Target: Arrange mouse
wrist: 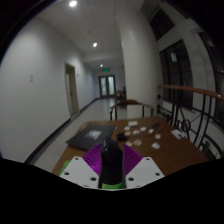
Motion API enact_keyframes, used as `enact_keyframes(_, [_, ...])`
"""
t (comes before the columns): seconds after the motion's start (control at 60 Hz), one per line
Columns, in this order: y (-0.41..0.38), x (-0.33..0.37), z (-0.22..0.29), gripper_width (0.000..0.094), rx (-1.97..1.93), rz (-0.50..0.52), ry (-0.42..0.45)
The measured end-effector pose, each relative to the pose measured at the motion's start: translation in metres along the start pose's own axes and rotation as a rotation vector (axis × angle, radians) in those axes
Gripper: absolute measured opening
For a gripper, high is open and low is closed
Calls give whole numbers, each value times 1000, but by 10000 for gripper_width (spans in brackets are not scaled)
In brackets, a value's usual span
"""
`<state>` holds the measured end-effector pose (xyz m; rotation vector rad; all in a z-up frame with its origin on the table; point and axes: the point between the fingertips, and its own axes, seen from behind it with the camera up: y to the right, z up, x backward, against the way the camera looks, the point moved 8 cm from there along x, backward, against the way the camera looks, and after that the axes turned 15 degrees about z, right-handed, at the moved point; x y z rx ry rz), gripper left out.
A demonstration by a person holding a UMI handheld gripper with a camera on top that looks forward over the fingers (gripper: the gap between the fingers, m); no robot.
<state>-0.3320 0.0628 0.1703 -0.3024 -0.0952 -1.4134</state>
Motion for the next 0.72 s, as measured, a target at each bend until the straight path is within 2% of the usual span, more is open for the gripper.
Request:
enact_keyframes(0.117, [-38, -34, -63, 259, 3, 15, -142])
enact_keyframes(0.267, [-53, -45, -108, 275, 76, 19, -223])
enact_keyframes(0.283, [-53, -46, -106, 290, 91, 20, -206])
enact_keyframes(0.4, [-52, -47, -109, 422, 176, 60, -261])
enact_keyframes(0.45, [-53, -44, -111, 545, 169, 96, -316])
enact_keyframes(0.55, [-54, -24, -118, 872, 121, 179, -387])
enact_keyframes(0.717, [-34, 31, -104, 848, 172, 241, -393])
